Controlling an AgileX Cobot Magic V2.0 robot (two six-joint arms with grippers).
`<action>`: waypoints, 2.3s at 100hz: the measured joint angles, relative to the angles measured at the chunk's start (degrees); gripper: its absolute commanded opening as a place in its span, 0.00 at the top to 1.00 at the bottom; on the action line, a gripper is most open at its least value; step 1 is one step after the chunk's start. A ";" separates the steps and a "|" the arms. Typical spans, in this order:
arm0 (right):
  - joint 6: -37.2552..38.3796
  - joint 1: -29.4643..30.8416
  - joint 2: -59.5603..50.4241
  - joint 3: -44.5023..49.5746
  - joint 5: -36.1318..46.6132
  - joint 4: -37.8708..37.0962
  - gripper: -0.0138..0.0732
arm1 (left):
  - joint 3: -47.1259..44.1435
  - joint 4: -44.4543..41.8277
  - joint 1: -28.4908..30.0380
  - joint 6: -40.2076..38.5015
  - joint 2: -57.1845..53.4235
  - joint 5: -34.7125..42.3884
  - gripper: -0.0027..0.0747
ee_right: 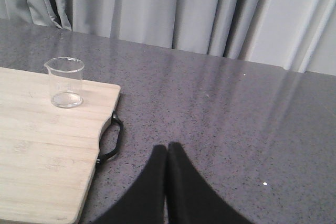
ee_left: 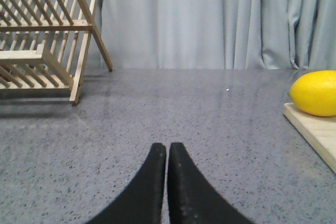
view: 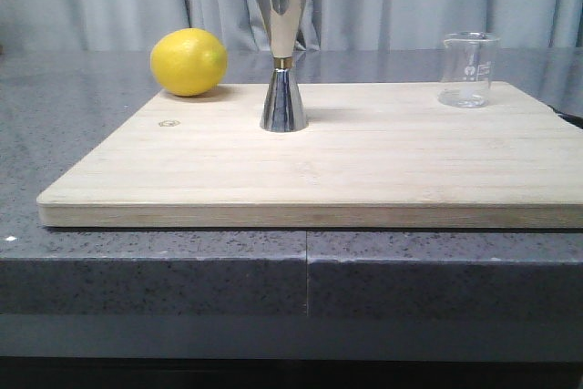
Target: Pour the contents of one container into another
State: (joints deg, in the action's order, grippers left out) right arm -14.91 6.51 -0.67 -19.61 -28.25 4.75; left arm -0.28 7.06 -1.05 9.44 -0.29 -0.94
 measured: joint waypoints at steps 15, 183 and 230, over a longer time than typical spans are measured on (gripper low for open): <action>0.00 0.00 0.00 0.00 0.00 0.00 0.92 | 0.00 -2.05 -2.50 -1.24 0.00 1.25 0.99; 20.21 -0.26 0.00 15.02 11.66 -4.75 0.92 | 0.00 -2.32 -2.67 -1.76 0.00 1.37 0.99; 20.79 -6.95 0.00 20.13 23.97 -5.57 0.92 | 0.00 -2.32 -2.67 -1.85 0.00 1.37 0.99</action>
State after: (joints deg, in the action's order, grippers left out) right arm 5.88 -0.44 -0.67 0.52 -4.27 -0.82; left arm -0.28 4.74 -3.72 7.59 -0.29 0.43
